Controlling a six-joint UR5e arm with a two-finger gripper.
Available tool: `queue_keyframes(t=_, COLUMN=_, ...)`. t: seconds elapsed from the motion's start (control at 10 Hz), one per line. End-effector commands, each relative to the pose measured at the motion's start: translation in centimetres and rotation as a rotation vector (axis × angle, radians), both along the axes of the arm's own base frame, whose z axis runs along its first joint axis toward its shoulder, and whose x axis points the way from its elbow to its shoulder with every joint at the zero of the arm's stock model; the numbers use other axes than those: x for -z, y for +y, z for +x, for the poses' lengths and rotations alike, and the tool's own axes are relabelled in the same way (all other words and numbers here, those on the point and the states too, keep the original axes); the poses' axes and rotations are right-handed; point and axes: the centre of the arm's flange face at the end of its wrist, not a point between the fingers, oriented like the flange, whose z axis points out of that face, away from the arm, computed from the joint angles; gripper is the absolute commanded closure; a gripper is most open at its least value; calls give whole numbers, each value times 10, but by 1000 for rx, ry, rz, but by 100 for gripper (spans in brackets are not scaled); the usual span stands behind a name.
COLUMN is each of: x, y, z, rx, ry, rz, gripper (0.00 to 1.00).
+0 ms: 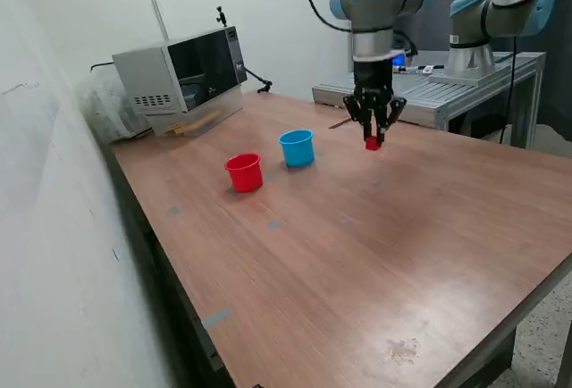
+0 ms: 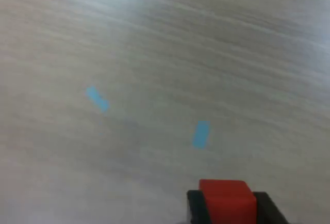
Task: Place red objects in the red bin, and blue objects in the blue bin.
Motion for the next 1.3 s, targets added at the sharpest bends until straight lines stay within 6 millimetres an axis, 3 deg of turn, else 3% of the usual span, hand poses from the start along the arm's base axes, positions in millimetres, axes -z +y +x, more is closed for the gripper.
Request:
queue_keyframes(t=0.0, x=-106, y=2, z=29, rx=0, ry=86, rz=-4, gripper=100)
queue_keyframes(t=0.1, x=-144, y=7, z=22, rx=8, ry=141, rz=-4, gripper=100)
queue_keyframes(t=0.2, x=-168, y=9, z=4, rx=15, ry=191, rz=-6, gripper=100)
queue_keyframes(t=0.3, x=-171, y=35, z=-27, rx=65, ry=210, rz=-4, gripper=100)
queue_keyframes(t=0.4, x=-156, y=71, z=-74, rx=121, ry=209, rz=2, gripper=100)
queue_keyframes(t=0.5, x=-141, y=102, z=-105, rx=166, ry=205, rz=6, gripper=100)
queue_keyframes(t=0.7, x=-97, y=161, z=-146, rx=242, ry=169, rz=10, gripper=100)
queue_keyframes(t=1.0, x=-32, y=218, z=-167, rx=312, ry=105, rz=11, gripper=100)
queue_keyframes(t=1.2, x=-7, y=231, z=-173, rx=326, ry=91, rz=11, gripper=100)
